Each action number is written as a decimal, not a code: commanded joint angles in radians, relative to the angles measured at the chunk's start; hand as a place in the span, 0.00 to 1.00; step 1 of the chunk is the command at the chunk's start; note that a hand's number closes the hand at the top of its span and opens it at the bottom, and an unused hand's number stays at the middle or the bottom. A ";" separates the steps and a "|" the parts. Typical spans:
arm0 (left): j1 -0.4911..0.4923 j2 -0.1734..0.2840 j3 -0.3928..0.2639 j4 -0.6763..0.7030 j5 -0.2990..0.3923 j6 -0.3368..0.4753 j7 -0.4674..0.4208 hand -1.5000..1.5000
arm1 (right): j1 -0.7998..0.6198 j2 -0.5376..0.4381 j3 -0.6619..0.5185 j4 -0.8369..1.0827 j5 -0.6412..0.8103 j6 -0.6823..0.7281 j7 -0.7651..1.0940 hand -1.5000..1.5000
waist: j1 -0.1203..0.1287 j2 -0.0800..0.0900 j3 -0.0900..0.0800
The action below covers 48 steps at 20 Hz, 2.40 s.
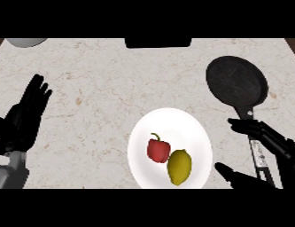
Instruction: Pick the bell pepper from the plate and place it in the pan
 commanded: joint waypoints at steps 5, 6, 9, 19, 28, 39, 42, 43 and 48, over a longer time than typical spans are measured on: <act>-0.069 -0.005 0.015 0.039 -0.006 -0.052 0.016 0.50 | -0.089 -0.087 0.039 -0.177 0.237 0.120 0.270 0.00 | 0.036 0.008 0.000; -0.058 0.009 0.022 0.027 0.003 -0.064 0.030 0.50 | -0.056 -0.122 0.054 -0.240 0.259 0.161 0.315 0.00 | 0.033 0.007 -0.001; -0.020 -0.033 -0.016 -0.010 -0.020 -0.026 0.034 0.50 | -0.123 -0.151 0.097 -0.213 0.338 0.263 0.441 0.00 | 0.042 0.006 -0.001; -0.057 -0.041 -0.011 -0.005 -0.043 -0.028 0.040 0.50 | -0.446 -0.007 0.358 -0.057 0.435 0.663 0.843 0.00 | 0.065 0.008 -0.002; 0.005 -0.073 -0.012 -0.042 -0.072 -0.034 0.050 0.50 | -0.539 0.210 0.445 -0.020 0.390 0.933 1.096 0.00 | 0.042 0.005 0.001; -0.049 -0.061 0.042 -0.002 -0.080 -0.060 0.059 0.50 | -0.610 0.347 0.531 0.057 0.566 1.053 1.201 0.00 | 0.038 0.005 0.001; -0.086 -0.107 0.023 0.011 -0.117 -0.032 0.069 0.50 | -0.589 0.366 0.520 0.137 0.614 0.990 1.090 0.00 | 0.037 0.007 0.001; -0.049 -0.097 0.050 0.025 -0.094 -0.067 0.029 0.50 | -0.566 0.454 0.581 0.060 0.633 1.048 1.210 0.00 | 0.036 0.005 0.001; -0.028 -0.078 0.071 -0.004 -0.079 -0.099 0.054 0.50 | -0.553 0.460 0.536 0.156 0.672 1.093 1.178 0.00 | 0.037 0.005 0.001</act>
